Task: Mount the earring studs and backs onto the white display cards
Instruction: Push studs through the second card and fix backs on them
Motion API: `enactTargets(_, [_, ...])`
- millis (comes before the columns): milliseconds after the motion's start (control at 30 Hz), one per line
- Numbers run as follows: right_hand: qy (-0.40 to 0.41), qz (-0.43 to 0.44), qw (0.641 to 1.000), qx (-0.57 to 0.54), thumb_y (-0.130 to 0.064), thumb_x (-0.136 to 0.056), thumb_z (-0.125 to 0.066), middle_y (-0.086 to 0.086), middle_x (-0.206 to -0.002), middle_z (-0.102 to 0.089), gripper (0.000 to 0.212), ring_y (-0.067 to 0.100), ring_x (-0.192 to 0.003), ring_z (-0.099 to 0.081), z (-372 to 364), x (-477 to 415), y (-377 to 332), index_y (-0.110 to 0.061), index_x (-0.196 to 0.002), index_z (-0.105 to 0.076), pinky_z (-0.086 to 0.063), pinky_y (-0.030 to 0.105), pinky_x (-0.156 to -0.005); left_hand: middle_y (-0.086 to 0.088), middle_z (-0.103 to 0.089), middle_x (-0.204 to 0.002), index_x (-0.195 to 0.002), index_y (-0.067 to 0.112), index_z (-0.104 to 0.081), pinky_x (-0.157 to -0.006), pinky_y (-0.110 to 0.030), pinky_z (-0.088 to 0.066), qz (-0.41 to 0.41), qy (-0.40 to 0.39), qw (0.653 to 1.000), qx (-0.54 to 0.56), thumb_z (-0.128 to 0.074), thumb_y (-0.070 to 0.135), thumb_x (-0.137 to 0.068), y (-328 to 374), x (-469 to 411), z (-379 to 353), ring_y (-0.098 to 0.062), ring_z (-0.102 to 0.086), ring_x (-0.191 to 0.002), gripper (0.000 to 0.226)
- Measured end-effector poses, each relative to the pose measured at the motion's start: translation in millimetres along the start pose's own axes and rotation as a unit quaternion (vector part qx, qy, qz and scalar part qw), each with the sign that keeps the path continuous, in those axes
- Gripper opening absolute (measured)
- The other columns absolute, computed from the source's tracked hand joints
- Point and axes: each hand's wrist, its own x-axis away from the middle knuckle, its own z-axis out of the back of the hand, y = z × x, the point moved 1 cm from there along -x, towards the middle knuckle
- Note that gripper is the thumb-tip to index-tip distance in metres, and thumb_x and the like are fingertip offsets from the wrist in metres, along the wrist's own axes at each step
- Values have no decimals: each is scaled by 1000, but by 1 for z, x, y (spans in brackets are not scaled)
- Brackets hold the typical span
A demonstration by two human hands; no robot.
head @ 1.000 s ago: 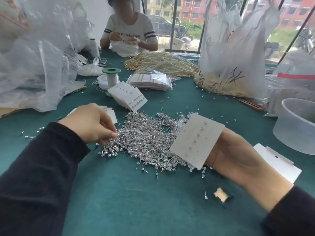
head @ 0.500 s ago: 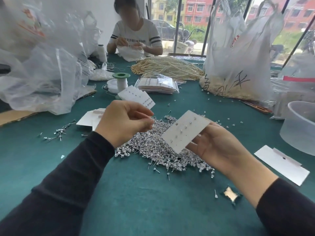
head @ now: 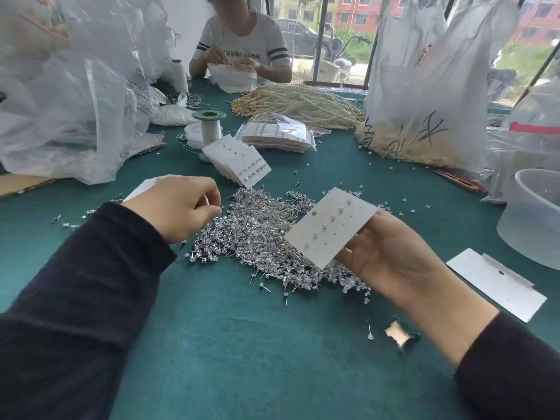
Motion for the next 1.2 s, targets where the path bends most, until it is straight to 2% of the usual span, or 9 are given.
enactTargets(167, [-13,3,1000,4,-17,-71,-59,11,-99,-71,42,25,-84,-70,-2,2,0,-5,-111,-60,-56,30,-57,2,-67,-62,-67,23,-62,-64,-34,-52,1,-34,989,145,-73,20,-72,5,3,1,-20,-65,-57,13])
enactTargets(367, [-20,-2,1000,-2,-16,-72,-58,10,-94,-71,42,23,-78,-70,-4,5,1,-5,-112,-59,-56,30,-55,5,-67,-50,-57,24,-70,-67,-25,-49,50,-35,993,103,-79,13,-66,-2,0,5,-11,-63,-49,16])
enactTargets(467, [-21,-7,1000,-3,-17,-72,-58,10,-94,-72,38,23,-79,-70,-5,7,1,-6,-109,-61,-56,30,-56,8,-69,-53,-59,26,-73,-70,-22,-51,53,-35,986,154,-80,10,-64,-3,0,7,-7,-65,-56,18])
enactTargets(567, [-19,-9,1000,-14,-16,-71,-59,11,-97,-71,37,24,-81,-70,-7,7,1,-5,-107,-63,-57,31,-59,6,-73,-65,-67,28,-74,-66,-18,-55,10,-40,964,264,-83,13,-56,6,6,11,-12,-69,-67,21])
enactTargets(633, [-21,-12,999,-33,-14,-70,-59,11,-95,-71,35,24,-80,-70,-9,8,2,-5,-104,-63,-57,31,-60,-1,-74,-70,-75,25,-75,-60,-19,-55,-48,-27,926,373,-80,21,-50,23,12,12,-18,-71,-66,26])
enactTargets(700, [-26,-18,998,-57,-12,-69,-59,11,-91,-71,32,24,-77,-70,-12,10,5,-5,-99,-63,-57,31,-58,-3,-74,-74,-82,21,-73,-63,-23,-56,-106,15,896,431,-79,25,-51,43,18,8,-19,-71,-68,32])
enactTargets(800, [-34,-27,994,-96,-11,-69,-59,14,-96,-69,34,24,-79,-70,-16,11,7,-4,-103,-60,-58,33,-62,2,-74,-79,-87,20,-71,-68,-20,-55,-162,50,884,437,-77,20,-57,67,24,-3,-14,-71,-72,30])
enactTargets(967, [-26,-37,989,-140,-8,-69,-57,16,-93,-70,36,26,-78,-70,-19,14,6,0,-104,-60,-59,35,-63,3,-74,-80,-82,14,-71,-71,-20,-55,-168,68,890,418,-76,-1,-64,76,26,-13,-10,-71,-72,24])
enactTargets(1200, [5,-41,979,-201,-7,-74,-52,20,-110,-64,35,30,-86,-69,-18,15,3,5,-107,-58,-58,41,-69,2,-72,-78,-81,16,-70,-71,-20,-55,-195,111,887,403,-77,2,-64,79,28,-13,-9,-71,-73,23])
